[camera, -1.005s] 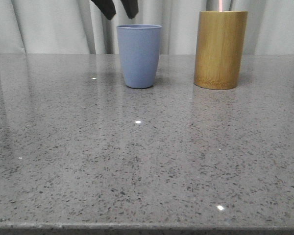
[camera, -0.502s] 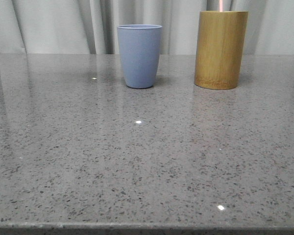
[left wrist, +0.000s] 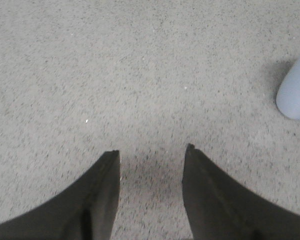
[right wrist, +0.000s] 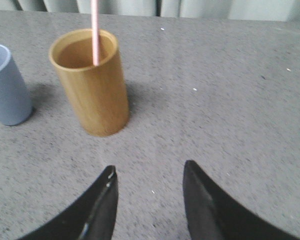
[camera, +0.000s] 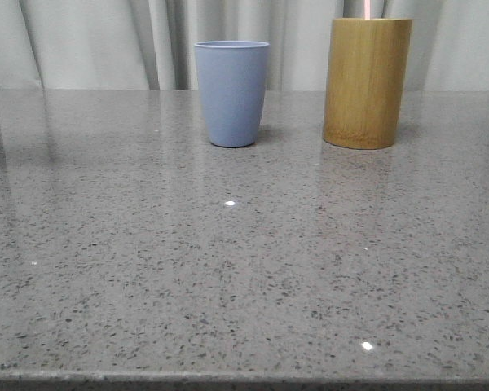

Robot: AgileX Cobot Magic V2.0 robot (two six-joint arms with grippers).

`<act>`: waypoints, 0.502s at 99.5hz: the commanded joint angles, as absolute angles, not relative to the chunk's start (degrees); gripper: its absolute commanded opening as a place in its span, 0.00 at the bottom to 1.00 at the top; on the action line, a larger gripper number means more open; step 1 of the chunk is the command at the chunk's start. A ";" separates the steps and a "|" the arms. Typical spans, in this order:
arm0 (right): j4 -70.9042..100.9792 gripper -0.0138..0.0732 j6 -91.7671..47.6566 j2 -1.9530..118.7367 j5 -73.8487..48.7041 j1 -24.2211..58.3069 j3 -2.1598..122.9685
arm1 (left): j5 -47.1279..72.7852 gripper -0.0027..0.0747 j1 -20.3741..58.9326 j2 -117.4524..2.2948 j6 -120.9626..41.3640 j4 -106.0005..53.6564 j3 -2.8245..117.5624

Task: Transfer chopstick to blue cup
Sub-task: 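Grasp the pink stick in the bamboo holder with the right gripper and lift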

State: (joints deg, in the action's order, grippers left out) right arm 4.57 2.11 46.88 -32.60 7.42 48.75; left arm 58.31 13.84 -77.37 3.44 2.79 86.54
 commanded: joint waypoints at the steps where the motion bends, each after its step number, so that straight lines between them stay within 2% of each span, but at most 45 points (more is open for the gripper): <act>1: 5.81 0.54 1.89 49.77 -29.06 8.55 53.11 | 50.34 0.41 13.64 -69.02 4.11 3.15 79.73; 22: 6.35 0.54 1.89 58.42 -28.77 11.21 61.14 | 47.18 0.41 13.64 -55.86 4.11 3.23 65.56; 50: 6.74 0.57 1.89 69.61 -28.83 12.10 72.96 | 44.90 0.41 13.64 -42.77 4.11 3.40 55.23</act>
